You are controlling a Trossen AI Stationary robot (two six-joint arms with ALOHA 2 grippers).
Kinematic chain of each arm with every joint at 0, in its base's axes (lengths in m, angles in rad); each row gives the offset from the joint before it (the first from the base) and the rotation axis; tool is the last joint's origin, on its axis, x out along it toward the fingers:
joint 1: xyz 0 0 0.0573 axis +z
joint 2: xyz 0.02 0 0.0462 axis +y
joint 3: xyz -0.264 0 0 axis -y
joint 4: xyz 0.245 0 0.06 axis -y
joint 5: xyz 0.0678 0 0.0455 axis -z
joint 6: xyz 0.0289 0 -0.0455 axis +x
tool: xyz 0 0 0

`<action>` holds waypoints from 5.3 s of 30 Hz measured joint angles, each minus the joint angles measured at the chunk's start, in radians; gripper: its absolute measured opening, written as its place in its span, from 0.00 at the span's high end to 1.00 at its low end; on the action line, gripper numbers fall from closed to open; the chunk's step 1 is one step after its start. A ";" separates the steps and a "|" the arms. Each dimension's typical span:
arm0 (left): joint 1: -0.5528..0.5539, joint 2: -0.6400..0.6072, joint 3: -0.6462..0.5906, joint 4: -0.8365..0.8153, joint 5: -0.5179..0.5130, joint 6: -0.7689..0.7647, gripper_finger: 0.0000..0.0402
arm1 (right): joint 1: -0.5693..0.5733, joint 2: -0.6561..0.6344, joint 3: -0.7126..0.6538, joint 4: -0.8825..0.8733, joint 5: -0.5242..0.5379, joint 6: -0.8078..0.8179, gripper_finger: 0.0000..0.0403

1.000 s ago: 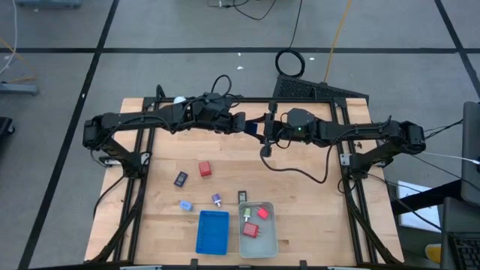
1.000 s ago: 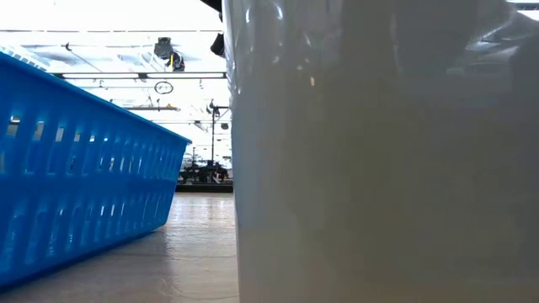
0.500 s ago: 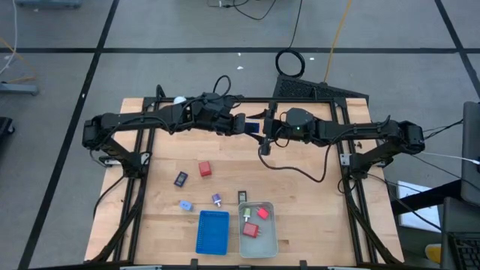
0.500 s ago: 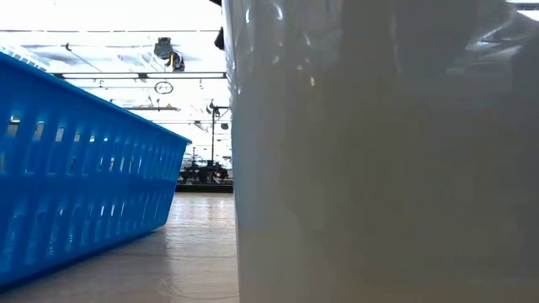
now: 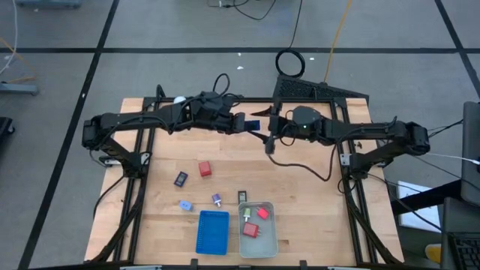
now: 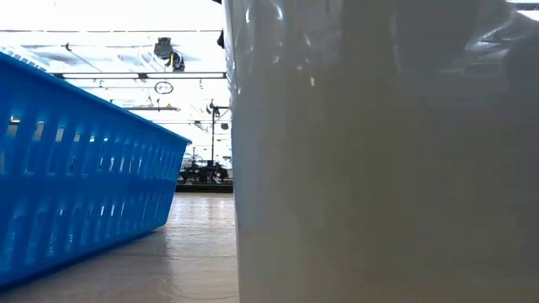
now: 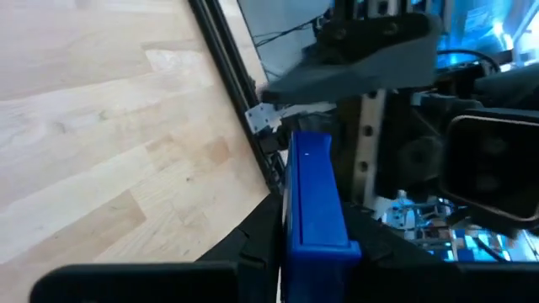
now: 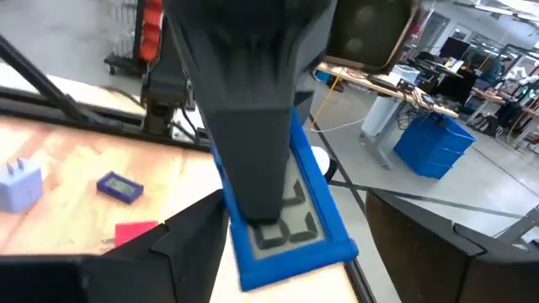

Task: Pick & Place Office items
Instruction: Put the blue digital clock into the blue bin

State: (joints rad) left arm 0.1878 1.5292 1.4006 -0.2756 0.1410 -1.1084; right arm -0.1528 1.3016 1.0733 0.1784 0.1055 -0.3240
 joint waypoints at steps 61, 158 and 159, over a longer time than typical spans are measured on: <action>-0.608 -0.425 -0.428 0.006 -0.326 0.052 0.81 | -0.039 -0.169 0.002 -0.602 0.184 0.630 0.34; -0.739 -0.060 -0.754 0.503 -0.149 0.969 0.81 | -0.103 -0.169 -0.333 -0.026 0.207 0.753 0.34; -0.739 -0.061 -0.753 0.501 -0.151 0.972 0.81 | -0.103 -0.169 -0.333 -0.025 0.207 0.751 0.34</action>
State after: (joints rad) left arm -0.5514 1.4685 0.6472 0.2254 -0.0101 -0.1361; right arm -0.2554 1.1328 0.7406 0.1532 0.3126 0.4275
